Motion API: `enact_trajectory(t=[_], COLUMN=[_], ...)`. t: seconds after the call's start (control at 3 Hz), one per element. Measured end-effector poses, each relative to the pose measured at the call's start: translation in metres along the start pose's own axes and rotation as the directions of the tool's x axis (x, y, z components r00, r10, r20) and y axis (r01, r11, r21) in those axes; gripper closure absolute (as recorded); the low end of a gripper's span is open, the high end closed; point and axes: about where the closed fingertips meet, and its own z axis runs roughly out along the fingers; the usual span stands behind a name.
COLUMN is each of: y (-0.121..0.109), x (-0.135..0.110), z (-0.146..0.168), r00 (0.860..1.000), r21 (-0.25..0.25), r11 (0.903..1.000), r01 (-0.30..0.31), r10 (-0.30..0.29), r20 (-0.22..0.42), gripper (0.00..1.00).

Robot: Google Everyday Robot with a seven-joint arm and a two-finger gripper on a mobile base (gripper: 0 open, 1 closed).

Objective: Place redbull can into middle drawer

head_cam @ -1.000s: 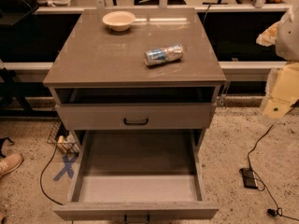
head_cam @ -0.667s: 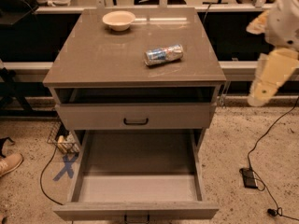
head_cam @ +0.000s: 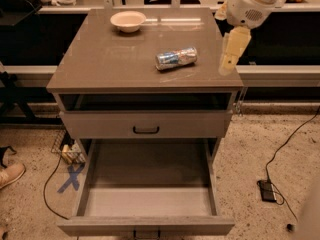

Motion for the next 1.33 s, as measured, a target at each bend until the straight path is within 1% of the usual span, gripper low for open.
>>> enact_trajectory(t=[0.33, 0.67, 1.0, 1.33], y=[-0.054, -0.089, -0.106, -0.110], x=[-0.042, -0.074, -0.092, -0.095], z=[0.035, 0.069, 0.122, 0.147], r00=[0.999, 0.996, 0.981, 0.970], r21=[0.036, 0.072, 0.060, 0.046], r11=[0.9989, 0.9972, 0.9975, 0.9959], r01=[0.029, 0.021, -0.038, -0.078], r10=[-0.028, -0.014, 0.049, 0.087], r20=[-0.025, -0.094, -0.187, -0.229], gripper=[0.00, 0.00, 0.00, 0.00])
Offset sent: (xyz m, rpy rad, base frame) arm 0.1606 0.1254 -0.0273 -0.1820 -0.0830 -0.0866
